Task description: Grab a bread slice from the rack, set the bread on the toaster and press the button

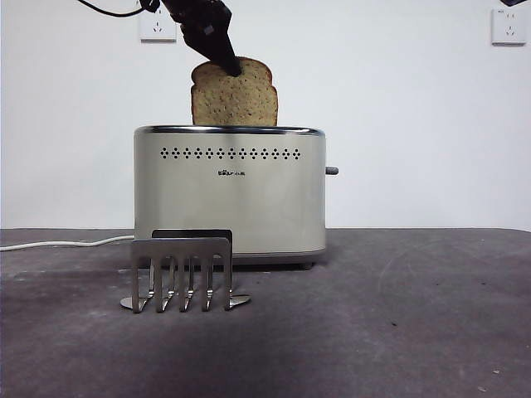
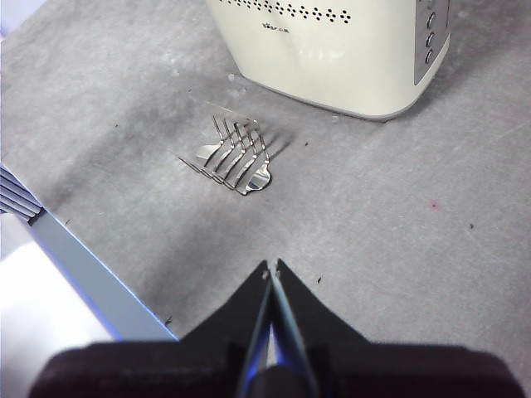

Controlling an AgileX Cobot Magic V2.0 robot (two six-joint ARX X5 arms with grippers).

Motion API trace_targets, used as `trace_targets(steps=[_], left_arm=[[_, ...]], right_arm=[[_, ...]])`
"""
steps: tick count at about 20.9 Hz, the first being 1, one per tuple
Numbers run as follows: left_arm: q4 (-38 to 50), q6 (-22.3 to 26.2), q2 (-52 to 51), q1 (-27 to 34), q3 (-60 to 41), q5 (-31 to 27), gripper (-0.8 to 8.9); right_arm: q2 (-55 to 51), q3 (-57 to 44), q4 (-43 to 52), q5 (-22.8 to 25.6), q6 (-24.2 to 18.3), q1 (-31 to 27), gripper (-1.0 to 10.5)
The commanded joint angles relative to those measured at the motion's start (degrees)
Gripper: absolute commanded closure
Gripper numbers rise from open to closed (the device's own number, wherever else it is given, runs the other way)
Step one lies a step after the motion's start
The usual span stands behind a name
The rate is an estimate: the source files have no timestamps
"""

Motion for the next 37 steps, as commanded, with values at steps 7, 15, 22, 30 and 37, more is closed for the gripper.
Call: trace_targets(steps=[7,15,22,30,37], left_arm=[[2.58,-5.51,3.37,1.38,-1.84,-1.64,4.35],[3.26,-12.09,-3.04,1.33,-1.81,-1.66,4.35],[-3.72,-22.29,-16.55,1.27,-1.81,-1.18,4.36],[-12.37,-28.52,-26.05,1.27,-1.81,-0.85,4.36],[-17.97,-32.46,-29.81,1.25,-1.81,4.66,4.36]], right_arm=[[1.09,0.07,3.67,0.13,-0.44,0.13,9.6],[9.33,0.07,24.28,0.04,6.56,0.13,9.6],[24.37,1.29,51.65,-0.09,21.73,0.07,9.6],[42.45,14.69,54.73,-1.75,27.32,0.09,9.6],[54.58,24.57,54.69,-3.58,32.54,0.09,9.6]])
